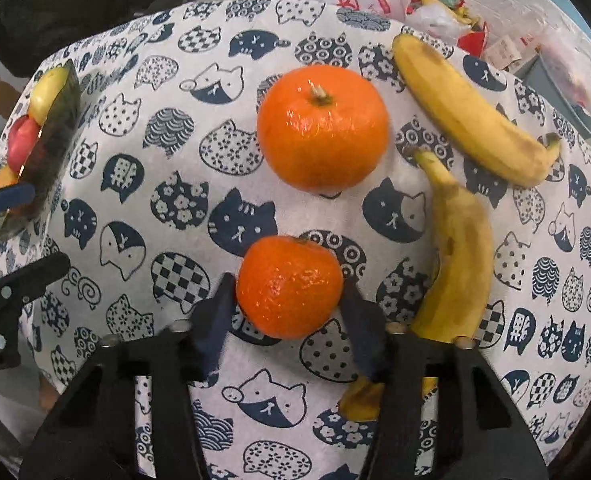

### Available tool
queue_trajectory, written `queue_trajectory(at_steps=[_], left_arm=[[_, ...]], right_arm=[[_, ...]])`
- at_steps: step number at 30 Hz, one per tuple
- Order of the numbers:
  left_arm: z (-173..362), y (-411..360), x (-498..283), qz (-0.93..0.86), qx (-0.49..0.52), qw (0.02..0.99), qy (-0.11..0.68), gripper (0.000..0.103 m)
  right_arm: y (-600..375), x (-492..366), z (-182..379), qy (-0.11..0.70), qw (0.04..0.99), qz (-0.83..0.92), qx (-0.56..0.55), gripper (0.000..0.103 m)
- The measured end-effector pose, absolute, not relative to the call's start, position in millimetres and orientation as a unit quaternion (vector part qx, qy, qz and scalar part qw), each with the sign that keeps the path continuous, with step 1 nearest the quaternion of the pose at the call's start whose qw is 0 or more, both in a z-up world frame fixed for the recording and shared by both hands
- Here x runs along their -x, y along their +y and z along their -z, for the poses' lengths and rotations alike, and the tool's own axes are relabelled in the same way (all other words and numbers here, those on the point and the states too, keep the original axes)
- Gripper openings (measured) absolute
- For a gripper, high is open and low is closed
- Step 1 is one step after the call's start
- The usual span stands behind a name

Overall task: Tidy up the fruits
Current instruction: 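Grasp a small orange with the right tool while the left tool grasps a large orange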

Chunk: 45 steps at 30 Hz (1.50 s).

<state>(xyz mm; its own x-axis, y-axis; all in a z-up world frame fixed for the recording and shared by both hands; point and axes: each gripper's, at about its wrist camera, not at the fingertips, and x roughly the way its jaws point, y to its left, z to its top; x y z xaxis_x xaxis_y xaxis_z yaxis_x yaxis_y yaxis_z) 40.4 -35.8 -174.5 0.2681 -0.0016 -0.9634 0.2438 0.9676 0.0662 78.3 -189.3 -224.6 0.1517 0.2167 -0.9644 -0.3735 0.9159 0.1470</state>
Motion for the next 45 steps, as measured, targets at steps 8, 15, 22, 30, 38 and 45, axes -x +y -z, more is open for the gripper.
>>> queue_trajectory(at_steps=[8,15,22,30,38,45], left_arm=[[166,-53,-51,0.088,-0.094,0.794,0.594,0.08],[155,-76,-77,0.093,-0.088,0.808,0.576,0.08],[146,-113,-108,0.119,-0.099,0.819,0.553,0.087],[166,-146,-130,0.142,-0.125,0.811,0.554,0.087],[189,-162,-144,0.153,-0.113,0.802,0.567,0.087],[201,-163,-148,0.16,-0.104,0.798,0.571,0.086]], right_arm=[[-212,-79,204,0.597,0.777,-0.196,0.036,0.047],[-243,-84,164,0.557,0.812,-0.169,0.029,0.047],[-268,-96,156,0.547,0.824,-0.147,0.017,0.047],[-298,-101,167,0.554,0.823,-0.121,0.001,0.047],[-309,-106,176,0.564,0.819,-0.11,-0.017,0.047],[-307,-110,182,0.569,0.815,-0.107,-0.018,0.047]])
